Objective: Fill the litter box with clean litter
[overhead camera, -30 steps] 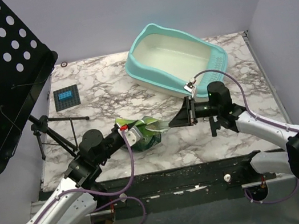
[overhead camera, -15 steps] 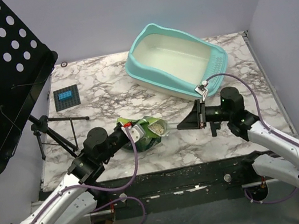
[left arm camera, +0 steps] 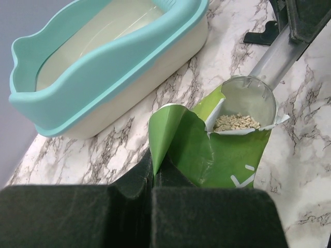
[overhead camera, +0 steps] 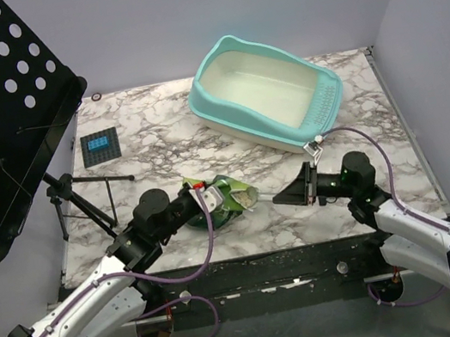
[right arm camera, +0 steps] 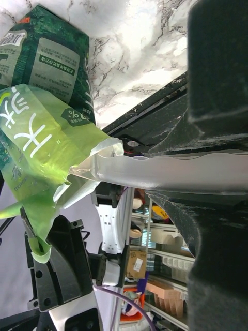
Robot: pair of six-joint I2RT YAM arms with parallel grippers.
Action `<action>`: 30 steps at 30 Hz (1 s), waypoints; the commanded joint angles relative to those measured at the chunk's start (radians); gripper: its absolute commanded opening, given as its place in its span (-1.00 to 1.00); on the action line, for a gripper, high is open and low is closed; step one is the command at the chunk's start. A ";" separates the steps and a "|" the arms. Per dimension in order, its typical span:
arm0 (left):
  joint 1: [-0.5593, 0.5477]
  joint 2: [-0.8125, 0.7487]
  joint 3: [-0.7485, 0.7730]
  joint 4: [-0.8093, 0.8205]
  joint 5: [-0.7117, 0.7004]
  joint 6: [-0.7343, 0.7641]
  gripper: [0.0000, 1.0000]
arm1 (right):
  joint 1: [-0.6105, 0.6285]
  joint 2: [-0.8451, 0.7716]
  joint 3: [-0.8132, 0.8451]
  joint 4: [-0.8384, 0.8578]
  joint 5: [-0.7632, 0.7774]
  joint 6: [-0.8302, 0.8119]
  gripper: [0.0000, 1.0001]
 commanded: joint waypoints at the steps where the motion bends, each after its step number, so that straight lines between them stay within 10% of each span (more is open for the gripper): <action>1: -0.014 0.012 -0.005 -0.017 0.017 -0.022 -1.00 | -0.010 -0.010 -0.094 0.199 0.001 0.076 -0.99; 25: -0.056 0.040 -0.009 -0.017 -0.039 -0.016 -1.00 | -0.025 0.065 -0.383 0.554 0.037 0.147 -0.99; 30: -0.059 0.028 -0.012 -0.017 -0.055 -0.012 -1.00 | -0.025 0.252 -0.383 0.883 -0.006 0.262 -0.99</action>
